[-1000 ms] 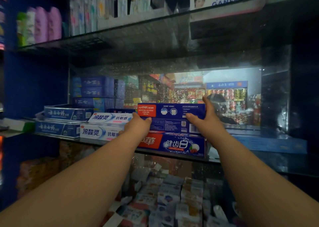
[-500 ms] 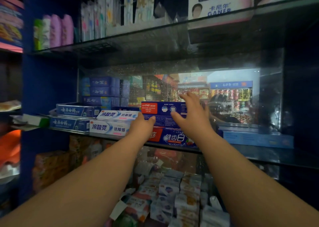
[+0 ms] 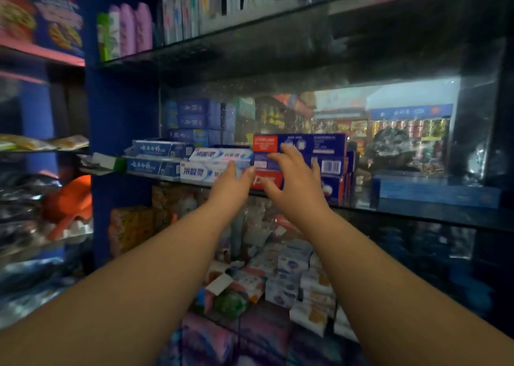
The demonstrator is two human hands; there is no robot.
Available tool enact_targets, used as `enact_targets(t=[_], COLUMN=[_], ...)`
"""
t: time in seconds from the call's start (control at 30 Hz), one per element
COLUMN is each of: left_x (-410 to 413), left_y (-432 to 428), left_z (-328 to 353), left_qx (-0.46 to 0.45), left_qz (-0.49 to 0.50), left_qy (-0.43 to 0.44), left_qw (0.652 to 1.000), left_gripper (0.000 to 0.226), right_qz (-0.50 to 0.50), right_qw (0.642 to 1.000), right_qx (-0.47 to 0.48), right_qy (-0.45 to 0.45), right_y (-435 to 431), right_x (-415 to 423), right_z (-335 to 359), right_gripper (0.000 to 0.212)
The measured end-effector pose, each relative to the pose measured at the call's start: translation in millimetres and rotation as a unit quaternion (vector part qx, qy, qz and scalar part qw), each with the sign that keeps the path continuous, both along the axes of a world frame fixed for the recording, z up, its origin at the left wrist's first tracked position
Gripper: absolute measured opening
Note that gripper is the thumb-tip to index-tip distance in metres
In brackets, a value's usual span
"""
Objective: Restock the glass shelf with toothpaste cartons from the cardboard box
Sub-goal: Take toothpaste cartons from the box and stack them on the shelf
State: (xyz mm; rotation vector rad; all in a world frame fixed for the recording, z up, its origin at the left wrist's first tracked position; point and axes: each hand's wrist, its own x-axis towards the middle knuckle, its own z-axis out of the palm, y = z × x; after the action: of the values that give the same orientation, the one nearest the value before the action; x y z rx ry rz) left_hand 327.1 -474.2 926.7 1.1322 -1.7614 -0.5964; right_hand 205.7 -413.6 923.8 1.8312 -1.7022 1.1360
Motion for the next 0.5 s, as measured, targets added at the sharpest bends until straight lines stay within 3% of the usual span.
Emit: enact_targets(t=[0.23, 0.43, 0.5], left_x=[75.1, 144.9, 163.4], left_y=[-16.9, -39.7, -41.3], left_z=[-107.1, -266.1, -313.9], left_qx=[0.017, 0.213, 0.263], left_qz=[0.08, 0.12, 0.145], left_qy=[0.019, 0.027, 0.012], left_qw=[0.996, 0.969, 0.954], left_gripper=[0.058, 0.068, 0.06], right_qz=[0.09, 0.168, 0.187], right_qw=[0.995, 0.968, 0.948], right_qx=[0.037, 0.183, 0.256], right_qy=[0.023, 0.027, 0.025], right_y=[-31.2, -73.5, -83.9], right_x=[66.9, 114.6, 128.0], right_z=[-100.0, -242.8, -292.5], right_gripper=[0.047, 0.05, 0.05])
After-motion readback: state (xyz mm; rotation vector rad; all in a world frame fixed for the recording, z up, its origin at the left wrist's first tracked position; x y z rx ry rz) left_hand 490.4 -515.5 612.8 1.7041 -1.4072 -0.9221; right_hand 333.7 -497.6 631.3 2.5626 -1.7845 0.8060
